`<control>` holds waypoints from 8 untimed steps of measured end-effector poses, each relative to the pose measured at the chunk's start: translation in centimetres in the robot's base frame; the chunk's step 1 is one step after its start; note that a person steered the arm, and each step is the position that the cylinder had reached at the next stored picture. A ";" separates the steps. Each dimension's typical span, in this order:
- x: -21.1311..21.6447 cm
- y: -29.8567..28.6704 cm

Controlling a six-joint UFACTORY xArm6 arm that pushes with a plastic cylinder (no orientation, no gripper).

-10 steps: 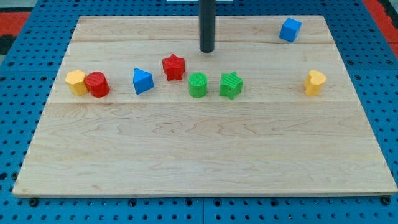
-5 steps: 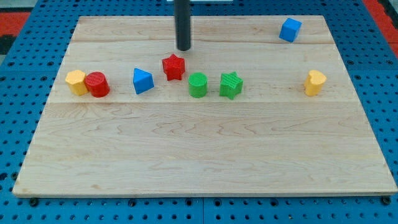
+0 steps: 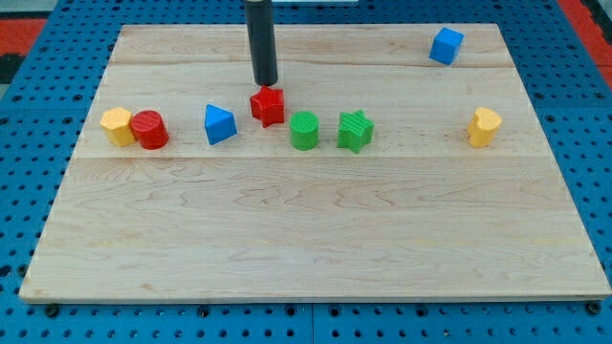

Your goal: Push red star left to the green circle

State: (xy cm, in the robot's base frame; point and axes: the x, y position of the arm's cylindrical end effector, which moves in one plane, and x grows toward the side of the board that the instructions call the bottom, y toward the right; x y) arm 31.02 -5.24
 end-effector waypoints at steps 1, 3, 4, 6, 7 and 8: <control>1.1 -0.4; 4.0 -2.8; 5.9 -3.7; 1.6 -0.1; 2.8 0.4; 4.7 -0.1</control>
